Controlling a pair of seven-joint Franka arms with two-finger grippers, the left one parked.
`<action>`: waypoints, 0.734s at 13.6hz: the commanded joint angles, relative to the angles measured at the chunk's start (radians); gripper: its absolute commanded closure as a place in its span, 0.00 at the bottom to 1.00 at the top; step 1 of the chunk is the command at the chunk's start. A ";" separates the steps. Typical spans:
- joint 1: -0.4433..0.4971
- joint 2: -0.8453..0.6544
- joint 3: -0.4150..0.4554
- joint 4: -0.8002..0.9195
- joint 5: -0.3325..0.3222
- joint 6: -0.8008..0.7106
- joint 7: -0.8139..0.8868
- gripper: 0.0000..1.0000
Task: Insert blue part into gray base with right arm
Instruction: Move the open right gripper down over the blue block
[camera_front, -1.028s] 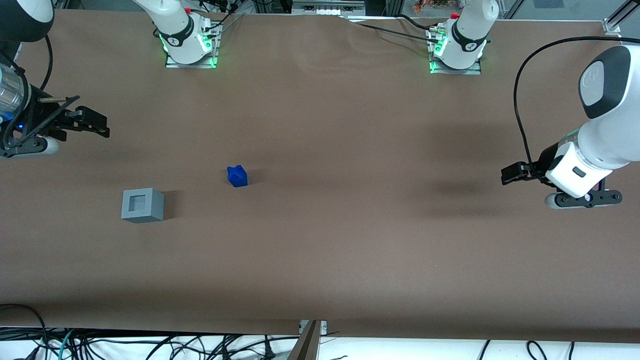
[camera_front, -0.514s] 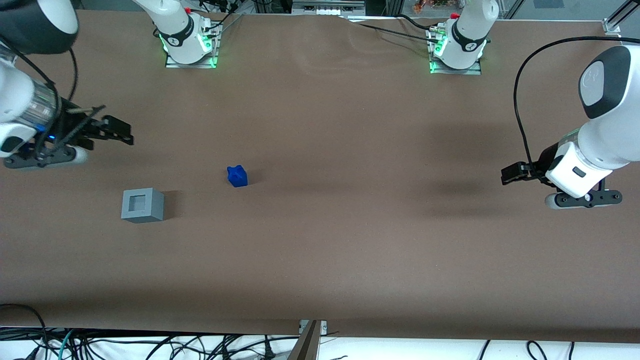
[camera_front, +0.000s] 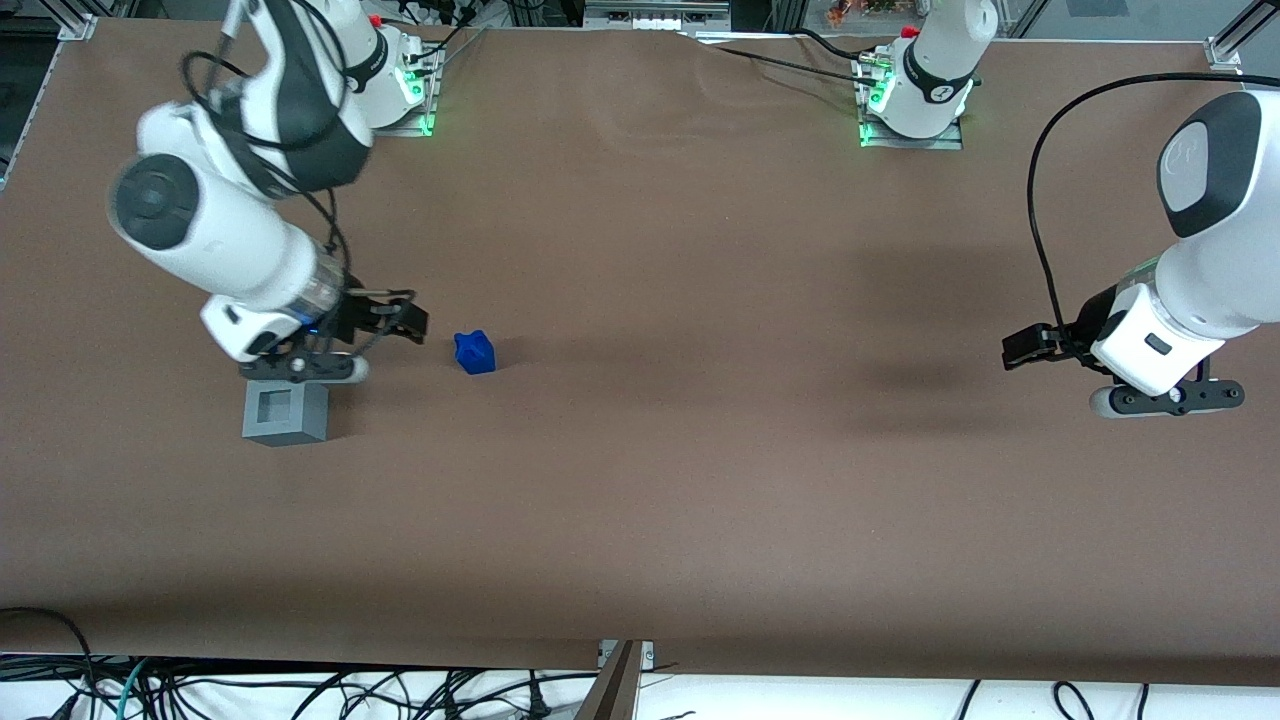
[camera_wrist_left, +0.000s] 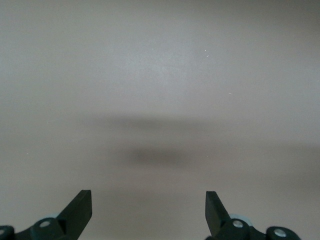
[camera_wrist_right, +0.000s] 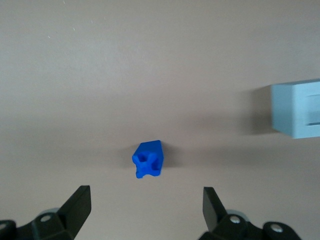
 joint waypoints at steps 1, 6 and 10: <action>0.016 -0.006 -0.006 -0.086 -0.013 0.076 0.031 0.01; 0.062 0.009 -0.006 -0.297 -0.016 0.340 0.053 0.01; 0.102 0.067 -0.008 -0.353 -0.028 0.468 0.066 0.01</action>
